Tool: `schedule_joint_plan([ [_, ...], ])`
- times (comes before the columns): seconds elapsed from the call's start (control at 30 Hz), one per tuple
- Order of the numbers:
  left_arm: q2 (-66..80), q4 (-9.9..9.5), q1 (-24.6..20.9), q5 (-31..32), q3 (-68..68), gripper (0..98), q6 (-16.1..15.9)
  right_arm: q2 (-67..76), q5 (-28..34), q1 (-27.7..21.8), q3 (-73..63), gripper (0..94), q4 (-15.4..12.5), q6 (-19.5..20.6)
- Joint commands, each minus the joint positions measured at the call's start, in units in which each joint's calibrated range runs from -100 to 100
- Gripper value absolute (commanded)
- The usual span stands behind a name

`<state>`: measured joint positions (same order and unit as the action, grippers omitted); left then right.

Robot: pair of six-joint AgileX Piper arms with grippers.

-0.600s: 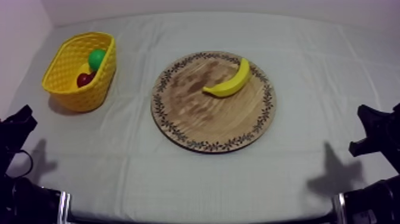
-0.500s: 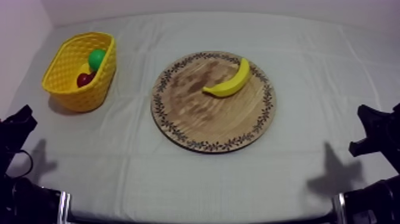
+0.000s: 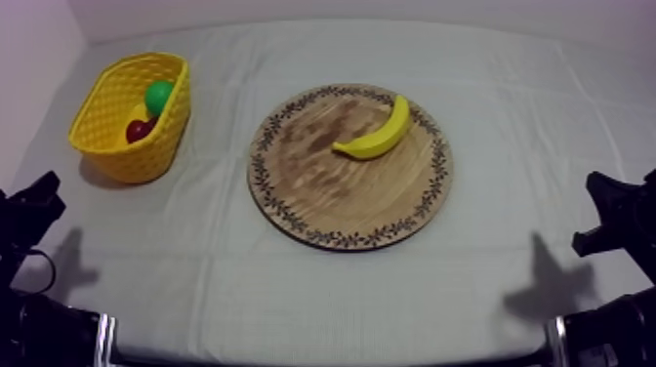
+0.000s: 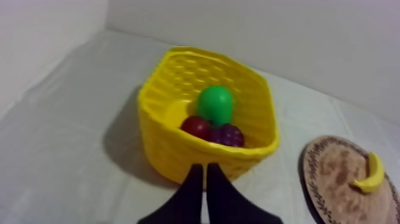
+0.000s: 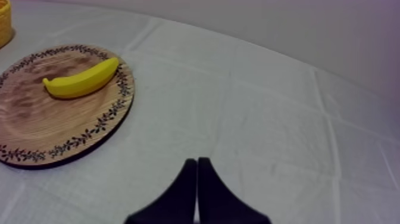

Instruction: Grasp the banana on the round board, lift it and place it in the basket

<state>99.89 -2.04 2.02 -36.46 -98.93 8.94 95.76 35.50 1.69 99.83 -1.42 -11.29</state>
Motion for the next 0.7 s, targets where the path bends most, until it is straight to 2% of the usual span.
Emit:
schedule_joint_plan([
  [0.0, 0.1, -0.17, 3.0, -0.4, 0.2, 0.0, 0.8, 0.0, 0.0, 0.0, 0.1, 0.2, 0.0, 0.0],
  [0.1, 0.1, -0.3, 5.3, -0.8, 0.3, 0.0, 1.2, 0.0, 0.0, 0.0, 0.1, 0.2, 0.0, 0.1],
  [0.37, -2.4, -0.35, 10.1, -1.1, 1.8, 0.0, -1.8, 0.0, 0.0, 0.0, 0.1, 0.2, 0.0, 0.0],
  [0.67, -25.4, -1.52, 16.1, -1.6, 16.0, 0.0, -0.7, 0.0, 0.0, 0.0, 0.1, 0.2, 0.0, 0.0],
])
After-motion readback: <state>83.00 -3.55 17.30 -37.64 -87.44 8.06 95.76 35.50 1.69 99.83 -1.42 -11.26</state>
